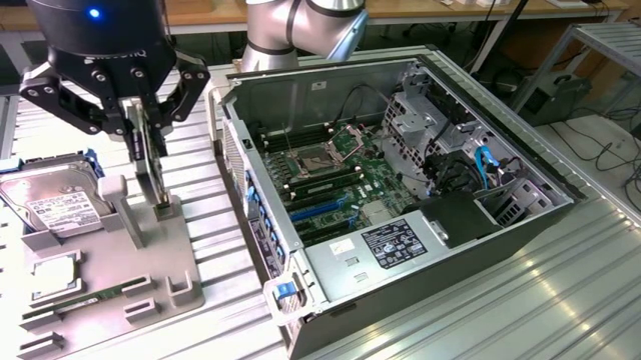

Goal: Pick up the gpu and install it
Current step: 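Pick up the gpu and move the gpu toward the slot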

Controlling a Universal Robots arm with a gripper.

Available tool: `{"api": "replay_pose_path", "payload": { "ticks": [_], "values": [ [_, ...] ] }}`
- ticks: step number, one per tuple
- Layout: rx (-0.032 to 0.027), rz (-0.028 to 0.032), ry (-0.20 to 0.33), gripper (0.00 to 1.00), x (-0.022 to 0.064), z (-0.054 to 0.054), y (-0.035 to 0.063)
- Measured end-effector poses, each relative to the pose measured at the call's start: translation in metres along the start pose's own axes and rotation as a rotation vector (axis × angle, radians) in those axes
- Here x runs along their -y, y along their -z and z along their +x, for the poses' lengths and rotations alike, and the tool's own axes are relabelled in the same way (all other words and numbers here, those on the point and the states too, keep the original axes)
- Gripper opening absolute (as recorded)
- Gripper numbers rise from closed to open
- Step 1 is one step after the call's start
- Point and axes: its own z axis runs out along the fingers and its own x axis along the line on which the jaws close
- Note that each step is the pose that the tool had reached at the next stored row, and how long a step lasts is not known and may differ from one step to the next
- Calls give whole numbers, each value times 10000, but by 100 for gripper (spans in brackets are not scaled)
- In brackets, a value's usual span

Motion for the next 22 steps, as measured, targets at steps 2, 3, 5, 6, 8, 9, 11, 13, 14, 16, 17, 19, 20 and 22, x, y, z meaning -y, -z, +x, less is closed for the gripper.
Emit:
{"api": "replay_pose_path", "payload": {
  "ticks": [2,3,5,6,8,9,11,13,14,16,17,19,20,22],
  "values": [
    [1,-1,0,28,-2,-36,-1],
    [0,0,0,28,-2,-54,0],
    [1,0,1,28,-4,-88,-1],
    [0,0,0,28,-4,-104,0],
    [1,0,1,28,-5,-139,-1],
    [1,0,0,28,-6,-157,-1],
    [0,0,1,28,-6,-192,-1],
    [1,-1,0,28,-7,-228,-1],
    [0,0,0,28,-8,-247,-1],
    [1,0,1,28,-8,-279,-2],
    [0,0,0,28,-9,-292,-1],
    [0,0,0,28,-9,-322,-2],
    [1,0,0,28,-10,-336,-2],
    [1,-1,1,28,-10,-365,-3]
  ]
}}
